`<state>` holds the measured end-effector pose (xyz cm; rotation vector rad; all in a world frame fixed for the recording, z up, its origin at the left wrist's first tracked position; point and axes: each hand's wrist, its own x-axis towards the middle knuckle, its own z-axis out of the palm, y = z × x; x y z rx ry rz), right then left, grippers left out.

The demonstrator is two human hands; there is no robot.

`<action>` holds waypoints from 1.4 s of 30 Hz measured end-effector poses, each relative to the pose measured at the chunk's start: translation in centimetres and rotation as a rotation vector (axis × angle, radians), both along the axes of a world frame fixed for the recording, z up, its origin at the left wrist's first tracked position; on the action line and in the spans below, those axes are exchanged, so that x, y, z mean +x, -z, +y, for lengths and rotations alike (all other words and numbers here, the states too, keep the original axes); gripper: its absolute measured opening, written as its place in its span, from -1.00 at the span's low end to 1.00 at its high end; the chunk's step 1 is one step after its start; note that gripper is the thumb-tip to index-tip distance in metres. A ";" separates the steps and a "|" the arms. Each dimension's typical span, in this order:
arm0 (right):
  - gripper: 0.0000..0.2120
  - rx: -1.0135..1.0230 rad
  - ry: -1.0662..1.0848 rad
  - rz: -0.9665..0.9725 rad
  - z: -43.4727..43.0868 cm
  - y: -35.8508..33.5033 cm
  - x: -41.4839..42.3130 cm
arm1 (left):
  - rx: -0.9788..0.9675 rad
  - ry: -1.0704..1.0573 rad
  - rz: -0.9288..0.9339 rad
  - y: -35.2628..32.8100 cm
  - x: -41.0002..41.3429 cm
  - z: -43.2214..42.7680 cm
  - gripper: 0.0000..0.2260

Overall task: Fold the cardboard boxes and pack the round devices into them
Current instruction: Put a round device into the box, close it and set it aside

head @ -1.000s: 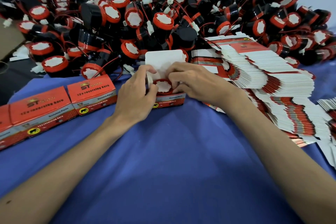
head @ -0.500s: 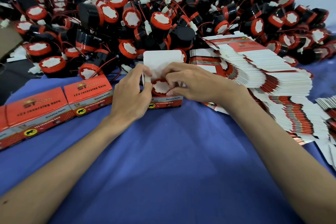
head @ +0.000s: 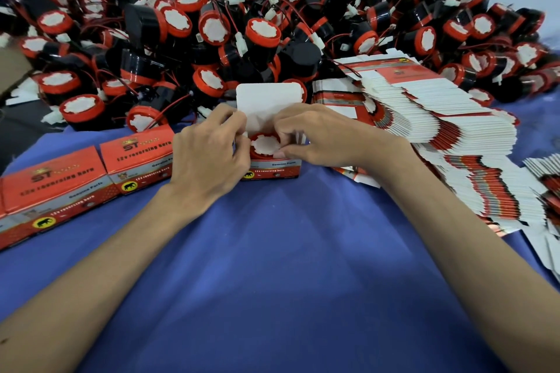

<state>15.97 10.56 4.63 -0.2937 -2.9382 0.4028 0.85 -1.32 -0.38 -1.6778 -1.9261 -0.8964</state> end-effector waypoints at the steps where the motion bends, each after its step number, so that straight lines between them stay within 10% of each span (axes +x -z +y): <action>1: -0.79 -0.007 -0.001 -0.001 0.0 -0.1 0.0 | 0.001 0.002 0.005 -0.2 -0.1 0.0 -0.92; 29: -0.71 0.006 -0.011 0.229 -0.2 2.2 -0.2 | -0.157 -0.005 -0.127 -0.4 -0.6 1.1 -0.82; 37: -0.57 -0.923 0.104 0.660 -2.4 3.3 -1.1 | -0.204 0.535 -0.787 1.1 -0.3 1.2 -0.55; 42: -0.55 -0.901 0.208 0.884 -2.3 4.4 -0.8 | -0.276 0.513 -0.838 0.7 -0.6 1.2 -0.64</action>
